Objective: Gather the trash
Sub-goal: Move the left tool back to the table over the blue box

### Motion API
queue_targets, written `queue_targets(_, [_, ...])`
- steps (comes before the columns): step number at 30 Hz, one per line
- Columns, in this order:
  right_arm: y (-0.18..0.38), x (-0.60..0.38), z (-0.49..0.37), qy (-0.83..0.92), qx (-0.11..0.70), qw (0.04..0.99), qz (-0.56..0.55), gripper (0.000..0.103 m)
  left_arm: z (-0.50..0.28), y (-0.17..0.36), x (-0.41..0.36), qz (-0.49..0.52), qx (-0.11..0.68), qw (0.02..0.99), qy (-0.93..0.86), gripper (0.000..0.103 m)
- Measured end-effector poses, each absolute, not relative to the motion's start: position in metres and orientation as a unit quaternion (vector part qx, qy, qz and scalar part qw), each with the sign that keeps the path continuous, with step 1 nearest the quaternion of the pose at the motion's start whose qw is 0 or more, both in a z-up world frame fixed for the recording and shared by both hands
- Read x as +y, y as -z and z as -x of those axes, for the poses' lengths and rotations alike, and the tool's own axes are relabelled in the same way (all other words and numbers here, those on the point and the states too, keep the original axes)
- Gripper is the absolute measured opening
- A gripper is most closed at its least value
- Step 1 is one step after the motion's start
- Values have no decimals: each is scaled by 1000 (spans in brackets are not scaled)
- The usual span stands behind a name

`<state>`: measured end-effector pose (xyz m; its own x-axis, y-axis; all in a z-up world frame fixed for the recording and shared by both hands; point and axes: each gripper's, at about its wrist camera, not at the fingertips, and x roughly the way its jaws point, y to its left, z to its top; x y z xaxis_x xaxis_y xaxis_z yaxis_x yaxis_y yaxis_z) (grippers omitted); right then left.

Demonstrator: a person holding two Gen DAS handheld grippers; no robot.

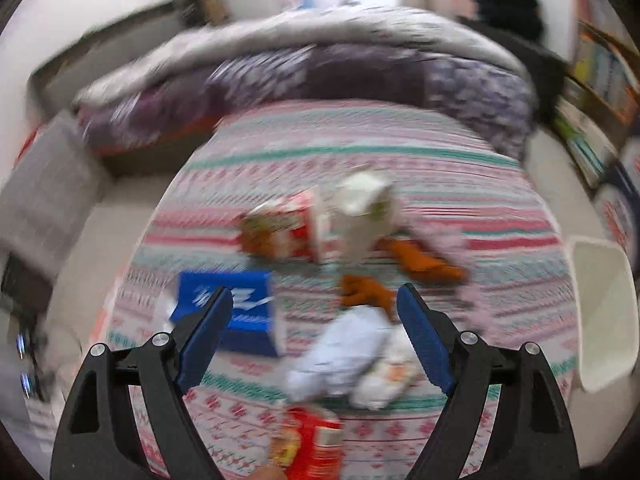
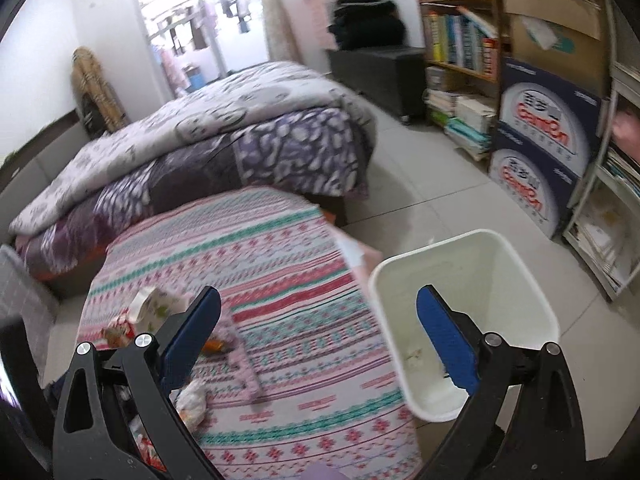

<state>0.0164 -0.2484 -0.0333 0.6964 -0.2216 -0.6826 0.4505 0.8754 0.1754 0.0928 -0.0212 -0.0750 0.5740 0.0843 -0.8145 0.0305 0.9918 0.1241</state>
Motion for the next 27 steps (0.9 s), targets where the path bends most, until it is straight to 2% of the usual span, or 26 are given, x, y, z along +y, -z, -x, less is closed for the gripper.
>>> queue_targets(5, [42, -224, -30, 165, 359, 906, -149, 94, -115, 100, 47, 90, 527, 841, -88, 82])
queue_targets(12, [57, -200, -42, 145, 384, 903, -125, 94, -136, 133, 108, 231, 541, 792, -165, 82])
queue_targets(17, [66, -191, -50, 132, 401, 898, -123, 94, -153, 148, 120, 271, 545, 770, -191, 82])
queue_targets(19, [68, -188, -53, 127, 407, 896, -123, 94, -159, 150, 121, 271, 544, 769, -198, 87])
queue_targets(27, [91, -179, -63, 98, 457, 870, -158, 94, -184, 159, 110, 210, 565, 772, -201, 94])
